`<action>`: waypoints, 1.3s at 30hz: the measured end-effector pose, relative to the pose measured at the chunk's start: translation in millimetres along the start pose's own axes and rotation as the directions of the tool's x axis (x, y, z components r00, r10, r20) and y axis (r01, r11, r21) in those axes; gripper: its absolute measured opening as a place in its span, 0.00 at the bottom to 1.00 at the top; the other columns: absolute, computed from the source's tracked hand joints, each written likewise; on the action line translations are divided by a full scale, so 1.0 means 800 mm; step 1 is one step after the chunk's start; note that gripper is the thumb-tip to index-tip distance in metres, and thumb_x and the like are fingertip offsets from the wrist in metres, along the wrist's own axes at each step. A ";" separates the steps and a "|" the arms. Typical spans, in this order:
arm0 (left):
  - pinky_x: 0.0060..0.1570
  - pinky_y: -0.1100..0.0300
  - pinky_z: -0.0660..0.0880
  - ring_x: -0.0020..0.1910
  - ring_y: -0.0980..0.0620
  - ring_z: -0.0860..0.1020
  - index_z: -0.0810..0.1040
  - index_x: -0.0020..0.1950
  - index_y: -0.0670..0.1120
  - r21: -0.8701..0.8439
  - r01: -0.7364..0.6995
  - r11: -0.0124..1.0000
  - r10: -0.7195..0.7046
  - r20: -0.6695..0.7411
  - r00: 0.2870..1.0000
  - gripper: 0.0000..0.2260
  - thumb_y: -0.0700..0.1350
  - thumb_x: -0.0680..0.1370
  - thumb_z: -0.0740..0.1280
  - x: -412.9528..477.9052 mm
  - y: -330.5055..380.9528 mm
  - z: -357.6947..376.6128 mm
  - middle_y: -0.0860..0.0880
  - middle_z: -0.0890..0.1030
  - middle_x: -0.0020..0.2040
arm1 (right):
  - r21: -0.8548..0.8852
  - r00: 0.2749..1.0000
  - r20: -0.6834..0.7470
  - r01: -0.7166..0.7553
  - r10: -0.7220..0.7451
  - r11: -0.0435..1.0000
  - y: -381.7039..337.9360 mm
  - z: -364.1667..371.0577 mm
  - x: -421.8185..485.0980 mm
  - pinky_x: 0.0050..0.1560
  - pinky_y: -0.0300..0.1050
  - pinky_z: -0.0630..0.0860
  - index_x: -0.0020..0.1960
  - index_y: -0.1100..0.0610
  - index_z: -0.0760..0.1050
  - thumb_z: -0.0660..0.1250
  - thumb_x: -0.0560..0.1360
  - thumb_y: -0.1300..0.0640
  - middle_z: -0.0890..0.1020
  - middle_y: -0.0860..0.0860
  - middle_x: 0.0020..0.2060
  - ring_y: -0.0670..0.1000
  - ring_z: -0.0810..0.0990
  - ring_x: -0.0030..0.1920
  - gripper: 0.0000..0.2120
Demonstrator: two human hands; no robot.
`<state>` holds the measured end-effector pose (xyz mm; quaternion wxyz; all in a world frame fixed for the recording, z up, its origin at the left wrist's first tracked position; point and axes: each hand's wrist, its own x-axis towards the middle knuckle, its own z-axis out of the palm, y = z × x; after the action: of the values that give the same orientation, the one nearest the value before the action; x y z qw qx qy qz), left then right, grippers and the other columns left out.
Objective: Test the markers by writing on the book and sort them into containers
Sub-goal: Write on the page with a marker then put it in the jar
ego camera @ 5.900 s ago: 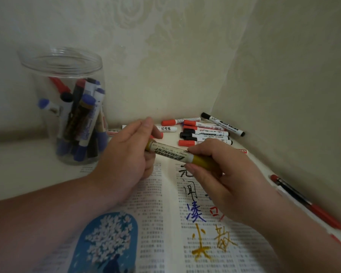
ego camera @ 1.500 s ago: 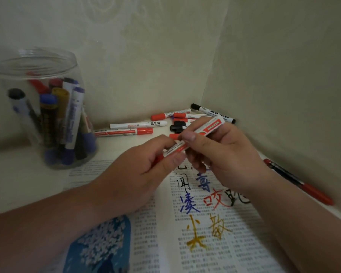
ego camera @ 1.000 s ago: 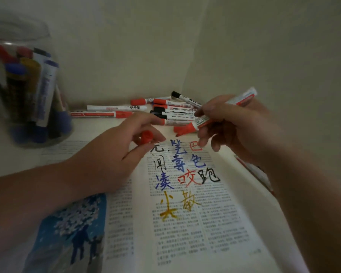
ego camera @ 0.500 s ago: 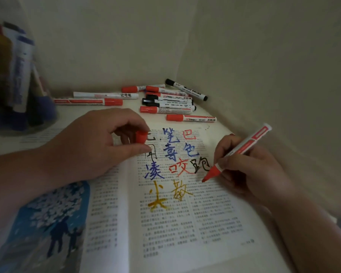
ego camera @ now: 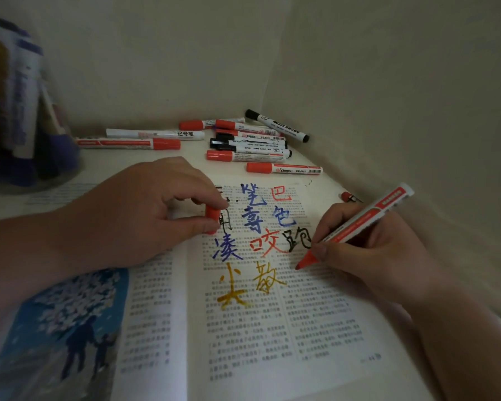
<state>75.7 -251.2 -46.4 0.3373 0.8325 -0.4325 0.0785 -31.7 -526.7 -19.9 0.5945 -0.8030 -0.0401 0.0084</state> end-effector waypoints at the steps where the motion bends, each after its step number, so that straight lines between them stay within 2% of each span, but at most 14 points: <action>1: 0.55 0.63 0.73 0.56 0.60 0.78 0.81 0.54 0.65 0.005 -0.009 1.000 0.009 -0.005 1.000 0.10 0.60 0.73 0.70 0.000 -0.001 0.000 0.67 0.80 0.53 | -0.010 1.000 0.011 -0.012 0.012 1.000 -0.002 0.002 0.000 0.25 0.31 0.68 0.37 0.62 0.79 0.78 0.66 0.66 0.80 0.49 0.25 0.42 0.74 0.23 0.07; 5: 0.53 0.61 0.72 0.55 0.57 0.78 0.81 0.53 0.63 0.007 -0.034 0.999 0.034 -0.020 0.999 0.11 0.61 0.73 0.68 0.000 -0.001 0.003 0.64 0.80 0.52 | -0.020 0.999 0.008 -0.053 0.053 0.998 -0.002 0.004 -0.001 0.23 0.31 0.67 0.40 0.65 0.78 0.71 0.73 0.72 0.80 0.49 0.24 0.41 0.73 0.22 0.06; 7: 0.51 0.61 0.72 0.54 0.56 0.78 0.82 0.53 0.62 -0.001 -0.031 1.000 0.031 -0.025 0.999 0.11 0.61 0.73 0.68 0.000 0.000 0.003 0.64 0.80 0.51 | -0.017 0.999 -0.001 -0.054 0.054 0.998 -0.001 0.004 -0.002 0.23 0.29 0.67 0.39 0.65 0.77 0.71 0.73 0.72 0.80 0.49 0.24 0.41 0.74 0.22 0.07; 11: 0.49 0.61 0.73 0.53 0.58 0.78 0.82 0.52 0.63 -0.010 -0.005 1.000 0.005 -0.023 1.000 0.09 0.59 0.73 0.70 0.000 0.003 0.001 0.64 0.80 0.51 | -0.067 0.999 0.010 -0.043 0.044 0.997 -0.001 0.004 0.000 0.28 0.34 0.70 0.39 0.58 0.80 0.73 0.68 0.61 0.83 0.51 0.29 0.43 0.77 0.28 0.02; 14: 0.48 0.61 0.73 0.52 0.58 0.77 0.81 0.52 0.63 0.006 -0.012 1.000 0.013 -0.027 1.000 0.10 0.61 0.73 0.69 0.000 0.004 0.001 0.64 0.80 0.51 | -0.091 0.999 0.011 -0.048 0.049 0.995 0.001 0.004 0.000 0.29 0.39 0.71 0.40 0.55 0.81 0.74 0.68 0.58 0.85 0.53 0.32 0.48 0.78 0.31 0.02; 17: 0.49 0.63 0.71 0.52 0.58 0.77 0.82 0.51 0.63 0.004 -0.002 1.000 0.002 -0.033 0.999 0.09 0.61 0.73 0.69 -0.001 0.003 0.001 0.64 0.80 0.51 | -0.026 1.000 0.013 -0.029 0.029 0.999 0.000 0.005 0.001 0.25 0.31 0.68 0.39 0.60 0.80 0.74 0.72 0.65 0.83 0.50 0.28 0.41 0.75 0.25 0.05; 19: 0.49 0.59 0.73 0.52 0.57 0.78 0.82 0.51 0.62 -0.005 -0.012 1.000 0.011 -0.038 0.999 0.10 0.62 0.74 0.67 0.000 0.005 -0.001 0.63 0.81 0.50 | -0.015 1.000 -0.011 -0.025 0.024 1.000 0.001 0.004 0.002 0.25 0.29 0.67 0.40 0.64 0.78 0.71 0.73 0.71 0.82 0.49 0.26 0.40 0.75 0.24 0.06; 21: 0.49 0.55 0.74 0.52 0.54 0.79 0.83 0.48 0.60 -0.018 -0.036 0.999 0.036 -0.033 0.999 0.10 0.61 0.77 0.64 0.000 0.008 -0.002 0.62 0.82 0.47 | -0.028 1.000 -0.009 -0.024 0.023 0.999 0.002 0.004 0.003 0.26 0.30 0.68 0.40 0.64 0.79 0.71 0.74 0.71 0.82 0.50 0.27 0.41 0.75 0.25 0.06; 25: 0.51 0.55 0.72 0.51 0.53 0.79 0.83 0.46 0.59 0.002 -0.065 0.998 0.065 -0.042 0.997 0.09 0.57 0.79 0.65 0.000 0.008 -0.003 0.60 0.82 0.47 | -0.083 0.999 0.004 -0.049 0.050 0.995 -0.002 0.008 0.000 0.27 0.37 0.69 0.40 0.59 0.80 0.75 0.70 0.62 0.84 0.52 0.31 0.48 0.75 0.29 0.04; 29: 0.50 0.60 0.71 0.51 0.56 0.78 0.84 0.47 0.58 0.022 -0.054 0.998 0.055 -0.064 0.996 0.10 0.58 0.78 0.64 0.000 0.008 -0.002 0.60 0.80 0.48 | -0.157 0.996 -0.081 -0.045 0.032 0.987 0.001 0.005 0.006 0.27 0.35 0.68 0.36 0.59 0.77 0.74 0.70 0.66 0.79 0.49 0.25 0.43 0.72 0.26 0.08; 33: 0.49 0.62 0.71 0.50 0.56 0.78 0.83 0.50 0.57 0.031 -0.048 0.998 0.050 -0.057 0.997 0.08 0.58 0.77 0.66 0.000 0.007 -0.002 0.61 0.79 0.48 | -0.014 0.998 -0.045 -0.051 0.051 0.999 0.001 0.003 0.004 0.24 0.28 0.65 0.39 0.68 0.75 0.70 0.73 0.74 0.77 0.48 0.22 0.40 0.72 0.22 0.07; 35: 0.50 0.62 0.71 0.51 0.57 0.77 0.82 0.51 0.58 0.034 -0.026 0.999 0.028 -0.051 0.998 0.08 0.57 0.75 0.70 -0.001 0.005 -0.001 0.62 0.79 0.49 | -0.009 0.999 0.002 -0.032 0.032 0.999 -0.001 0.006 0.001 0.26 0.31 0.67 0.40 0.65 0.77 0.74 0.71 0.68 0.79 0.49 0.25 0.42 0.74 0.25 0.05; 37: 0.50 0.60 0.73 0.51 0.57 0.77 0.81 0.52 0.60 0.032 -0.011 0.999 0.012 -0.040 0.999 0.09 0.57 0.73 0.71 -0.002 0.004 0.000 0.63 0.78 0.49 | -0.072 0.999 0.008 -0.046 0.047 0.996 -0.001 0.007 0.000 0.26 0.37 0.66 0.38 0.59 0.79 0.74 0.67 0.60 0.79 0.54 0.27 0.50 0.72 0.28 0.04; 39: 0.50 0.58 0.74 0.51 0.56 0.77 0.80 0.54 0.61 0.035 -0.011 0.999 0.012 -0.030 0.999 0.10 0.57 0.73 0.71 -0.002 0.004 0.000 0.64 0.78 0.50 | -0.080 0.996 0.010 -0.090 0.091 0.993 0.000 0.005 0.000 0.28 0.40 0.66 0.37 0.58 0.80 0.74 0.66 0.59 0.80 0.60 0.29 0.55 0.72 0.30 0.04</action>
<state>72.4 -251.3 -45.3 0.3288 0.8344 -0.4308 0.1004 -32.1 -523.2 -21.3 0.5608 -0.8270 -0.0079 0.0391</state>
